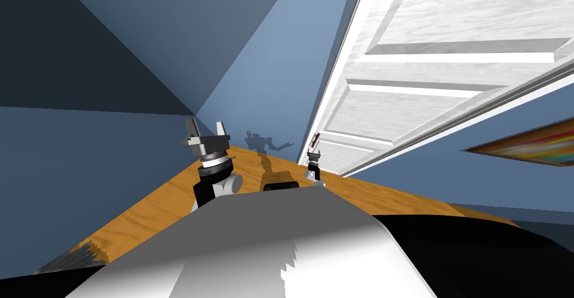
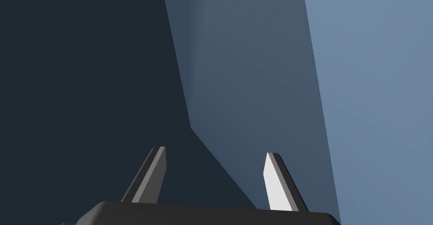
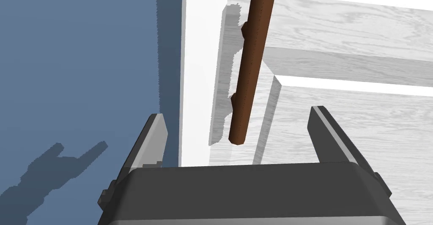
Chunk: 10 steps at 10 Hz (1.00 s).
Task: Pull the door open
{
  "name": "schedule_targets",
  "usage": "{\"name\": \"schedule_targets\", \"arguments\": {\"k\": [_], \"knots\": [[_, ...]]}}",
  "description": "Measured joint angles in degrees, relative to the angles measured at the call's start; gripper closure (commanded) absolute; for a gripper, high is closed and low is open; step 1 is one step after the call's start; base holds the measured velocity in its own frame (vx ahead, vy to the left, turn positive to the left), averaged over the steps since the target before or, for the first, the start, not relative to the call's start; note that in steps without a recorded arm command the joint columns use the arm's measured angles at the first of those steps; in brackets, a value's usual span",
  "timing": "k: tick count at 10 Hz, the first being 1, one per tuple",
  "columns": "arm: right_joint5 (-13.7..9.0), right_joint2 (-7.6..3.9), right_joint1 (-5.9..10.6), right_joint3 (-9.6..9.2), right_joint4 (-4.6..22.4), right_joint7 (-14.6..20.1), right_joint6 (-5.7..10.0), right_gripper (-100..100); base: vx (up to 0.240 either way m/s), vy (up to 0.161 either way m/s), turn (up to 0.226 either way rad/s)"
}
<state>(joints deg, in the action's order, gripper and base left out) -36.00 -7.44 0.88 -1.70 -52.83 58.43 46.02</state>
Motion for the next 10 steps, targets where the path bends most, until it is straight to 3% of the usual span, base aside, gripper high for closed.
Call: {"name": "schedule_targets", "arguments": {"k": [8,10], "knots": [[-5.25,-0.49,3.94,-0.05,10.59,7.86,2.45,-100,-0.011,-0.119,0.157],[-6.31,-0.32,4.69,-0.15,12.94,9.47,3.18,-100,-0.005,-0.071,0.072]]}}
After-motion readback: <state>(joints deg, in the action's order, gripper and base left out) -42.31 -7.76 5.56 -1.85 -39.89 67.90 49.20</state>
